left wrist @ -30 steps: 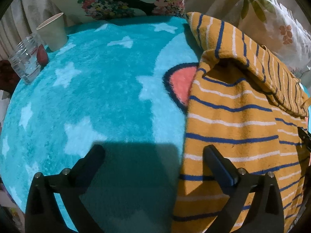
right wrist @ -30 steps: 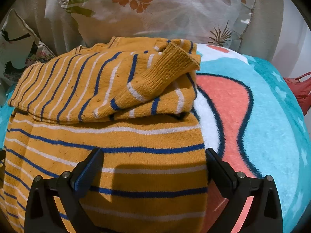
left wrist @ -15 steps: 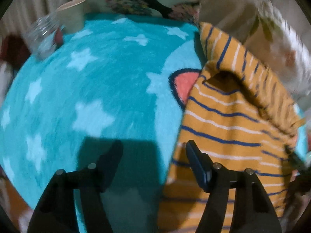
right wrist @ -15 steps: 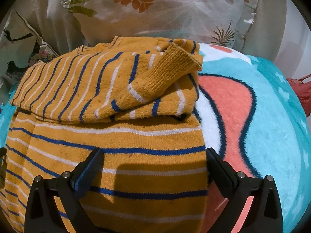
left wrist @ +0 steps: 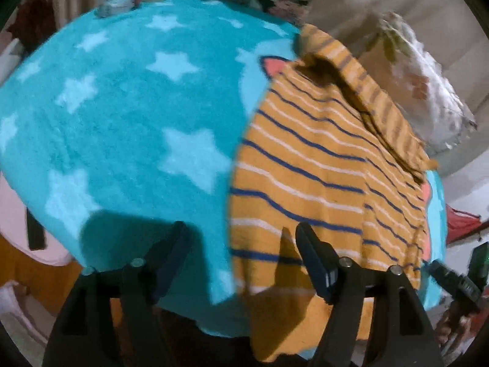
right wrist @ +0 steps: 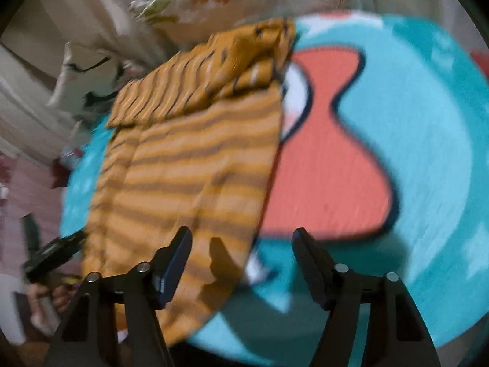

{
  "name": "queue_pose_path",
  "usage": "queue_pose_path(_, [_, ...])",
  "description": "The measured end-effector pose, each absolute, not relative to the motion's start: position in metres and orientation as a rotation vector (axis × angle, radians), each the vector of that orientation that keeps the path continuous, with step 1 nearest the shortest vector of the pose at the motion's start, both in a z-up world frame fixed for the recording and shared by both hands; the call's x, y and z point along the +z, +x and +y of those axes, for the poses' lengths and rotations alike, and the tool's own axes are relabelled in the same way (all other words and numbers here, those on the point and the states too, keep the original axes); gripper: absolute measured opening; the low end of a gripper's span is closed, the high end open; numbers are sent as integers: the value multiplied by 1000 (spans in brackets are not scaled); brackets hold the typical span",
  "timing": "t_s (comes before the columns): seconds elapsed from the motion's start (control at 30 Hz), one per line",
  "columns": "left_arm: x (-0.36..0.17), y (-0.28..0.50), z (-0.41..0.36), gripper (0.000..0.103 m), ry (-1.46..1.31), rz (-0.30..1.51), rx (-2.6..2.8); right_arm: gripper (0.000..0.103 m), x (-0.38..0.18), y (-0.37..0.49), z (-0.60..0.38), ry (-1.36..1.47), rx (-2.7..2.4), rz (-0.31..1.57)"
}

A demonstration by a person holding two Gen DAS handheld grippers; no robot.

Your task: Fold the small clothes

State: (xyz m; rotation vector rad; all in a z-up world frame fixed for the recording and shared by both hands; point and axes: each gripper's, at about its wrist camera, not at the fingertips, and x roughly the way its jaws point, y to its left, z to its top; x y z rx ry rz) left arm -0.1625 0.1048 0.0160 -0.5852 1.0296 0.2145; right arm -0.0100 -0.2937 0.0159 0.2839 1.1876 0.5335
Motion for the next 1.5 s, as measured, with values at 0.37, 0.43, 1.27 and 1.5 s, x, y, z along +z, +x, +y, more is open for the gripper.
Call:
queue_pose_path(0.37, [14, -141, 68, 30, -544, 1092, 110, 70, -6, -47, -209, 275, 771, 1224])
queue_pose_path(0.43, [12, -137, 73, 10, -544, 1117, 131, 52, -3, -48, -199, 220, 765, 1208])
queue_pose_path(1.27, [51, -179, 84, 7, -674, 1081, 143, 10, 24, -57, -242, 356, 874, 1303])
queue_pose_path(1.5, [54, -118, 102, 7, -681, 1076, 83, 10, 35, -25, -233, 381, 875, 1295])
